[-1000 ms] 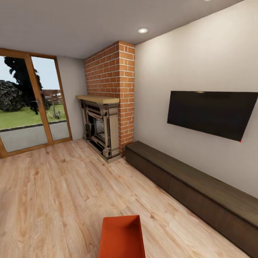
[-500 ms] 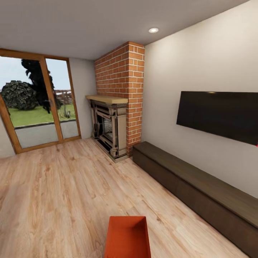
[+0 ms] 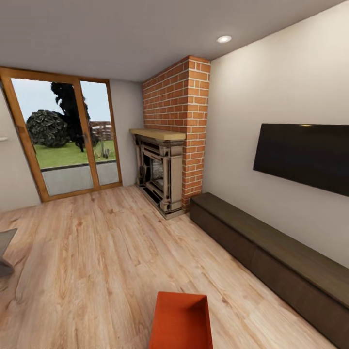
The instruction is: Move the two storage containers from the living room to the garage. In the garage, place one container on the floor and stack the other container on top of it (either order is fine).
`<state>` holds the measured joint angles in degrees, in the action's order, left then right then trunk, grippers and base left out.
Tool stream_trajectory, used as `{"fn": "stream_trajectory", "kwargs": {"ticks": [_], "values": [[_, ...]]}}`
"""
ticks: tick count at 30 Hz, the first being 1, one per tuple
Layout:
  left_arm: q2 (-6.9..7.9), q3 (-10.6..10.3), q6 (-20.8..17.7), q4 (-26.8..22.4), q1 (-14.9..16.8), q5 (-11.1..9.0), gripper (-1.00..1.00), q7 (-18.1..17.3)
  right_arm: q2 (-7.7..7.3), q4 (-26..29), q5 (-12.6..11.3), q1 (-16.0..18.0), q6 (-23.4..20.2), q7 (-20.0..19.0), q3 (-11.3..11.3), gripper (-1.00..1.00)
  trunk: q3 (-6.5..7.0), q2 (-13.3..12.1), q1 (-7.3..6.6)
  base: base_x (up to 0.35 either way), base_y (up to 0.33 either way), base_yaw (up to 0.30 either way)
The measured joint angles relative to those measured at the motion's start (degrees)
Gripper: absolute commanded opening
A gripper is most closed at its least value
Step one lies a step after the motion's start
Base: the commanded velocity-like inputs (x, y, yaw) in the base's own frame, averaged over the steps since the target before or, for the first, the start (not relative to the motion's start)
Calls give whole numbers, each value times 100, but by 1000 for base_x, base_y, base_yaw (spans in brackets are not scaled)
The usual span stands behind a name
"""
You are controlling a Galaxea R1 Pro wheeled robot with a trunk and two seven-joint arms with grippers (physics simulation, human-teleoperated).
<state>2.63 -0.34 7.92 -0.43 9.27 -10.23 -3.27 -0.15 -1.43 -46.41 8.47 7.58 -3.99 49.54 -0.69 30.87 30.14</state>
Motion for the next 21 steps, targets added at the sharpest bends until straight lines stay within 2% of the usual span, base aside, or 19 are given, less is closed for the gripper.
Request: {"fn": "stream_trajectory", "kwargs": {"ticks": [12,16,21], "values": [[0,-3,0,0,0,15,100,0,4,0,-6,1,0,0,0,100,0,0,-1,273,0,2],[0,-3,0,0,0,15,100,0,4,0,-15,-1,0,0,0,100,0,0,0,97,0,-7],[1,-3,0,2,1,10,100,0,4,0,-20,-4,-6,0,-1,100,0,0,1,19,0,-159]]}}
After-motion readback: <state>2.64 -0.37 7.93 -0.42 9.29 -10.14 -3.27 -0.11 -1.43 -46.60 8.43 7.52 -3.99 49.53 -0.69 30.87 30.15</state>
